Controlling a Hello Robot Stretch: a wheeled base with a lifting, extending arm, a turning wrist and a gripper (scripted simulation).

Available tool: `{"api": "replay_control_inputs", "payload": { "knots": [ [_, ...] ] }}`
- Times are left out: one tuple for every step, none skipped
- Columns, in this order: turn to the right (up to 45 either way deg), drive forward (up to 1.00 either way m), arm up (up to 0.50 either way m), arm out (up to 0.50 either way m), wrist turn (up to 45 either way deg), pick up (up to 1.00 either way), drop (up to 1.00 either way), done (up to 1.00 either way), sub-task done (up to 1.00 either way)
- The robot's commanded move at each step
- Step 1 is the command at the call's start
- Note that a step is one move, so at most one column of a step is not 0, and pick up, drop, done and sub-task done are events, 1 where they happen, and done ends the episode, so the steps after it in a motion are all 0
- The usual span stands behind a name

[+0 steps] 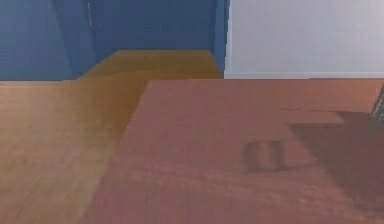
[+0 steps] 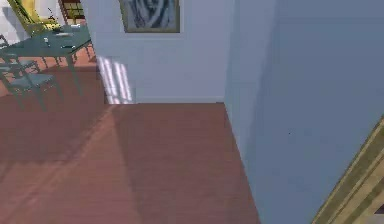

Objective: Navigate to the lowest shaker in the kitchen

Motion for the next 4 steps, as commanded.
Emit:
{"api": "replay_control_inputs", "payload": {
  "knots": [
    [0.0, 0.40, 0.00, 0.00, 0.0, 0.00, 0.00, 0.00, 0.00],
    [-18.0, 0.00, 0.00, 0.00, 0.0, 0.00, 0.00, 0.00, 0.00],
    [0.0, 0.45, 0.00, 0.00, 0.0, 0.00, 0.00, 0.00, 0.00],
    [-45.0, 0.00, 0.00, 0.00, 0.0, 0.00, 0.00, 0.00, 0.00]
  ]
}}
